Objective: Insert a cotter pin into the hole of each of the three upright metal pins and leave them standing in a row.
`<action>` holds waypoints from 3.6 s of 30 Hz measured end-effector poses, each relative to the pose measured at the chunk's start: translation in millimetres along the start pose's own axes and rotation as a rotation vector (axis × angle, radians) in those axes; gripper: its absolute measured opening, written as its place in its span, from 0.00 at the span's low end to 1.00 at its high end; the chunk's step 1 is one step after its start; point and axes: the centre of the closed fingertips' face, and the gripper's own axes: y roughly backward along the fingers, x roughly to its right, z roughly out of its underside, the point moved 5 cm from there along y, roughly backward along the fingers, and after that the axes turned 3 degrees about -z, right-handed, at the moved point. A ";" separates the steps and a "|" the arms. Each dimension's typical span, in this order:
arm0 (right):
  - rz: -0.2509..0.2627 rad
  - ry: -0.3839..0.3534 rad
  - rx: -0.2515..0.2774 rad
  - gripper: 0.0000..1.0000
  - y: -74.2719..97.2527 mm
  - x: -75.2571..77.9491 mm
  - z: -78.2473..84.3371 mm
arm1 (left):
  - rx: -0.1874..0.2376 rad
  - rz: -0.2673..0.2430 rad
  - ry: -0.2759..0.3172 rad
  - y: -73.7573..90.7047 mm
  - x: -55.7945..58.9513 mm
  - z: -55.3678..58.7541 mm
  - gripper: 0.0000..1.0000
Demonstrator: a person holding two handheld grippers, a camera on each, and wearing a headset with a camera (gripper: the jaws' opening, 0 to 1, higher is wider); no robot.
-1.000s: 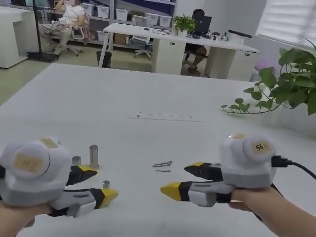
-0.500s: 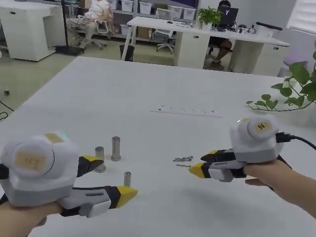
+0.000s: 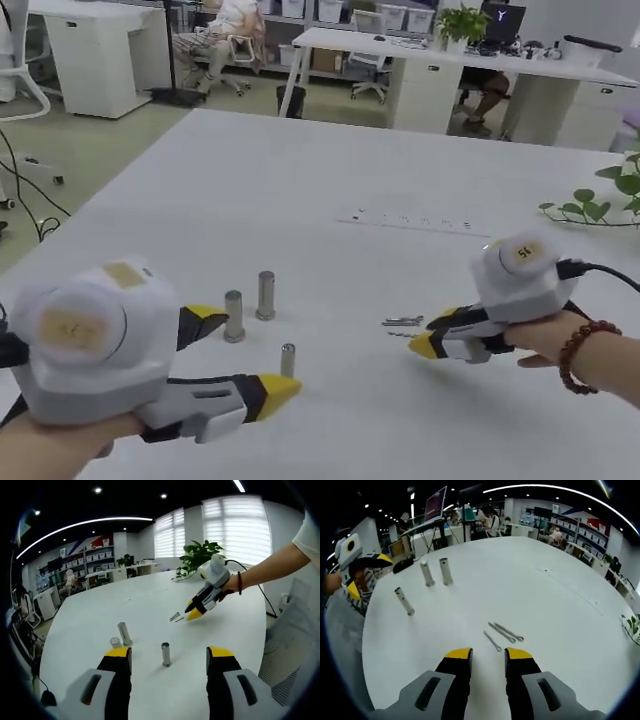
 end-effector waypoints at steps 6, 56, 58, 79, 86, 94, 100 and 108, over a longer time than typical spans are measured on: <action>-0.010 0.026 -0.012 0.27 -7.4 1.3 -1.7 | -0.004 -0.010 -0.002 3.4 -0.4 4.0 0.57; -0.026 0.300 -0.193 0.01 -9.0 -4.4 -18.4 | -0.048 -0.016 0.027 8.1 -1.1 13.4 0.51; -0.025 0.313 -0.185 0.01 -6.7 -6.8 -20.0 | -0.044 -0.014 0.034 8.1 -2.3 12.7 0.51; -0.078 0.555 0.002 0.01 33.8 -75.0 -60.3 | -0.020 0.049 0.070 1.2 5.1 -4.1 0.44; -0.114 0.629 0.050 0.01 43.4 -103.5 -68.9 | -0.014 0.094 0.100 -4.5 12.6 -10.7 0.41; -0.146 0.692 0.091 0.01 50.2 -129.7 -73.8 | -0.025 0.134 0.130 -12.9 17.6 -10.8 0.35; -0.150 0.733 0.101 0.01 50.7 -140.6 -74.2 | -0.024 0.167 0.211 -16.8 19.8 -7.8 0.27; -0.165 0.787 0.110 0.01 52.6 -154.6 -76.8 | -0.005 0.234 0.336 -18.6 21.9 -10.0 0.17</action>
